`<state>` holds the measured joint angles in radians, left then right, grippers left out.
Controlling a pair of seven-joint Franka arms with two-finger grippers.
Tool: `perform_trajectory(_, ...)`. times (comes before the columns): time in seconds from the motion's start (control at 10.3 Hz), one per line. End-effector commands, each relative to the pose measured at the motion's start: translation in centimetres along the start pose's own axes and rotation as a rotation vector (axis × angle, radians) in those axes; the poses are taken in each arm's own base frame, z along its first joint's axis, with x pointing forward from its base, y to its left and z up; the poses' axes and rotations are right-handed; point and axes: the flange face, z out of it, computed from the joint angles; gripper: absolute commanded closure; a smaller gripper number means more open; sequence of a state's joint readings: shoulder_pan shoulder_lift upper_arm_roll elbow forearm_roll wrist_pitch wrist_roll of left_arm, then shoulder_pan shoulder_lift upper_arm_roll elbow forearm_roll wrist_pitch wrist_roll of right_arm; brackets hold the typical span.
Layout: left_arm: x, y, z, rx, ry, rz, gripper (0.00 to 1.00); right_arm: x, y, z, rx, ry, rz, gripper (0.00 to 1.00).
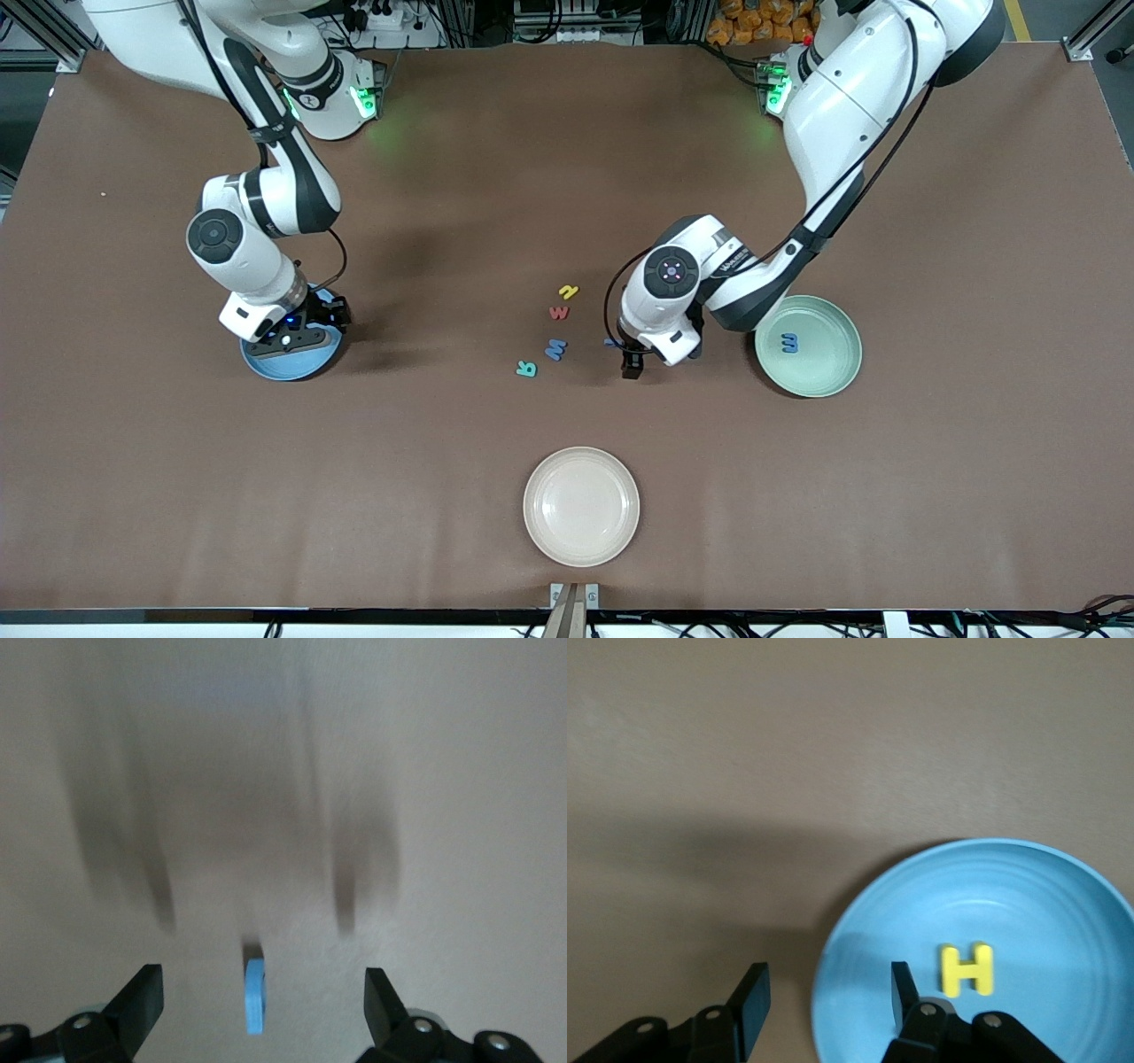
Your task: Sort uppercase to blue plate, lowercase to green plate
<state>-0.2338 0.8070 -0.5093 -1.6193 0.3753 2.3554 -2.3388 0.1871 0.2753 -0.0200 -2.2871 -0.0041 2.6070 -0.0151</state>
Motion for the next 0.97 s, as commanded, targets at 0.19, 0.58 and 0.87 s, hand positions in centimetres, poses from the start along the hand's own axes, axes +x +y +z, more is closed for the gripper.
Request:
perform_trajectory(0.19,-1.4,0.4,2.3,-0.011,0.016,-0.019,0.00,1.1,-4.4,-1.7,0.168,0.031,0.182,0.40)
perform_trajectory(0.58,-1.5,0.3,2.3,-0.015,0.021,-0.004,0.02,3.1,-13.0,-1.6,0.249,0.065,0.481,0.39)
perform_trajectory(0.87,-1.6,0.3,2.2,-0.020,0.024,0.008,1.00,6.0,-17.8,-0.4,0.299,0.074,0.671,0.39)
